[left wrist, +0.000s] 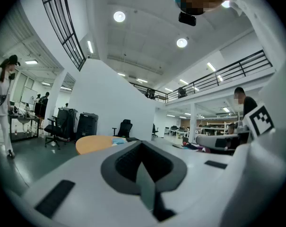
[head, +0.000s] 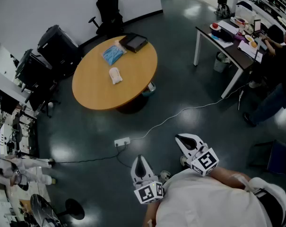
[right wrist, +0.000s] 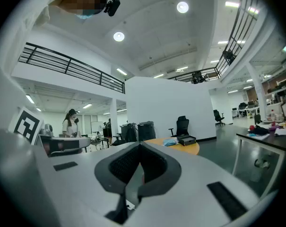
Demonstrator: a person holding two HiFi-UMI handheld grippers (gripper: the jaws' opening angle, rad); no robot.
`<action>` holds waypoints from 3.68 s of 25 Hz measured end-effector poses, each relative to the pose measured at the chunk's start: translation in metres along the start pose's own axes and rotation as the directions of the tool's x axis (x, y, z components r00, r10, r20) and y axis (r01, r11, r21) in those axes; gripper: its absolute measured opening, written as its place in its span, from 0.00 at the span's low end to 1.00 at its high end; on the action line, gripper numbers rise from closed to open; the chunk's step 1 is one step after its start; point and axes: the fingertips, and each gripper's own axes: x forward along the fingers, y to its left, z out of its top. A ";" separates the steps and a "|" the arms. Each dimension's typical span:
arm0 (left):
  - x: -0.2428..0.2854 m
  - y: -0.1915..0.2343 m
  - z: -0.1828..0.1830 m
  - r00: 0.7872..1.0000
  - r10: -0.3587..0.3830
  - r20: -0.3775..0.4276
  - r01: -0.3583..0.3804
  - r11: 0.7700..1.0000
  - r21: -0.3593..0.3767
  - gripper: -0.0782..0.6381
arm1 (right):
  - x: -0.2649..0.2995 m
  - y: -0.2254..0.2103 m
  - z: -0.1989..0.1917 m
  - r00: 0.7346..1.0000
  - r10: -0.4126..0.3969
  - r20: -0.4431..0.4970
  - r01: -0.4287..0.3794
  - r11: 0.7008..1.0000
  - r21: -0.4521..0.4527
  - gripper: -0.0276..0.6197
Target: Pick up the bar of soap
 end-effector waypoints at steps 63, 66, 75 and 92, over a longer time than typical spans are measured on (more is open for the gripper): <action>0.480 0.294 0.073 0.993 -0.113 0.026 0.114 0.993 -0.037 0.11 | 0.620 -0.133 -0.059 0.957 -0.115 -0.265 0.109 0.993 -0.039 0.06; 0.492 0.308 0.072 0.995 -0.096 0.012 0.097 0.994 -0.043 0.11 | 0.671 -0.155 -0.102 0.924 -0.154 -0.351 0.145 0.988 -0.051 0.07; 0.509 0.331 0.043 0.994 -0.075 -0.079 0.068 0.994 -0.084 0.11 | 0.740 -0.207 -0.207 0.741 -0.243 -0.626 0.276 0.960 -0.046 0.41; 0.522 0.369 0.024 0.991 0.019 -0.130 -0.038 0.989 -0.140 0.11 | 0.783 -0.218 -0.248 0.606 -0.279 -0.745 0.278 0.952 -0.131 0.49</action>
